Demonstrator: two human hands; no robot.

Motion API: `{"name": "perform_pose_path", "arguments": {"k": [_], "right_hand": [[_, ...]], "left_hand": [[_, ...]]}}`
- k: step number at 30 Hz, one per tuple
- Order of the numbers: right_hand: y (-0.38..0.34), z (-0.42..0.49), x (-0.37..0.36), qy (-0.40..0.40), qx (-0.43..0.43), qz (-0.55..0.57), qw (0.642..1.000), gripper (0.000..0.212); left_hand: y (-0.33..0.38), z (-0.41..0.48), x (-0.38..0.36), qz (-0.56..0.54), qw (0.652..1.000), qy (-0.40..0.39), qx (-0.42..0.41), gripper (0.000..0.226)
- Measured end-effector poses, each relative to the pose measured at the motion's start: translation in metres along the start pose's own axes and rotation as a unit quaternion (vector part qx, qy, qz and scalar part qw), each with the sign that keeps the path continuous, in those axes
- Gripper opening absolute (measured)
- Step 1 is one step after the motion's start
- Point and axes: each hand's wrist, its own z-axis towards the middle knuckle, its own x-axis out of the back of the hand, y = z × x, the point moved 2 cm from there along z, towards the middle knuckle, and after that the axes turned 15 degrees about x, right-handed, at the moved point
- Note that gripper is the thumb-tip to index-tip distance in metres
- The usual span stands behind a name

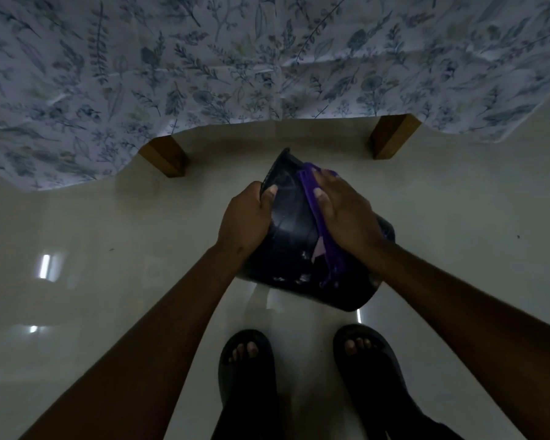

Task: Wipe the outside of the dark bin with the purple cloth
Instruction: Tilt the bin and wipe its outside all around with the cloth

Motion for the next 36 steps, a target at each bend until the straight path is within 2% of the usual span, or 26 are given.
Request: {"name": "perform_pose_path", "arguments": {"k": [2, 5, 7, 8, 10, 12, 15, 17, 21, 24, 26, 29, 32, 34, 36], "right_hand": [[-0.009, -0.015, -0.008, -0.023, 0.02, -0.046, 0.998, 0.052], [-0.033, -0.069, -0.029, -0.085, 0.151, -0.155, 0.973, 0.056], [-0.034, -0.086, -0.036, -0.091, 0.204, -0.168, 0.96, 0.058], [-0.032, -0.081, -0.033, -0.09, 0.204, -0.161, 0.961, 0.057], [-0.027, -0.059, -0.025, -0.082, 0.155, -0.133, 0.976, 0.055], [-0.015, -0.025, -0.015, -0.035, 0.075, -0.07, 0.994, 0.053], [0.008, 0.015, -0.005, -0.025, -0.037, 0.025, 0.999, 0.051], [0.001, 0.006, -0.007, -0.031, -0.027, 0.003, 0.999, 0.053], [-0.034, -0.064, -0.027, -0.092, 0.131, -0.13, 0.978, 0.056], [-0.031, -0.07, -0.029, -0.098, 0.168, -0.135, 0.972, 0.056], [-0.028, -0.052, -0.022, -0.069, 0.143, -0.119, 0.98, 0.054], [-0.004, -0.01, -0.006, -0.018, 0.035, -0.033, 0.999, 0.051], [0.032, 0.02, -0.002, -0.079, -0.09, 0.093, 0.989, 0.052], [0.034, 0.018, -0.004, -0.092, -0.112, 0.096, 0.985, 0.051], [0.019, 0.001, -0.004, -0.059, -0.074, 0.062, 0.994, 0.051]], "left_hand": [[-0.001, 0.001, 0.0, 0.009, 1.0, 0.008, 0.016, 0.035], [-0.003, 0.003, 0.001, 0.015, 1.0, 0.009, 0.026, 0.035], [-0.004, 0.001, 0.0, 0.01, 1.0, 0.018, 0.015, 0.036], [-0.005, -0.001, 0.001, 0.006, 1.0, 0.022, 0.006, 0.037], [-0.007, -0.004, 0.002, 0.0, 1.0, 0.018, -0.006, 0.04], [-0.007, -0.005, 0.003, -0.003, 1.0, 0.015, -0.007, 0.04], [-0.003, -0.004, 0.005, 0.003, 1.0, 0.013, 0.003, 0.04], [-0.002, 0.0, 0.005, 0.015, 1.0, 0.003, 0.018, 0.037], [-0.005, 0.005, 0.004, 0.024, 0.999, 0.006, 0.023, 0.036], [-0.007, 0.003, 0.004, 0.005, 1.0, 0.018, 0.014, 0.037], [-0.003, 0.003, 0.006, -0.002, 1.0, 0.02, 0.005, 0.039], [0.0, 0.001, 0.008, -0.013, 1.0, 0.026, -0.009, 0.04], [-0.009, -0.007, 0.008, -0.018, 0.999, 0.027, -0.001, 0.04], [-0.015, -0.011, 0.008, -0.006, 0.999, 0.034, 0.011, 0.039], [-0.014, -0.01, 0.009, 0.007, 0.999, 0.044, 0.014, 0.038]]}}
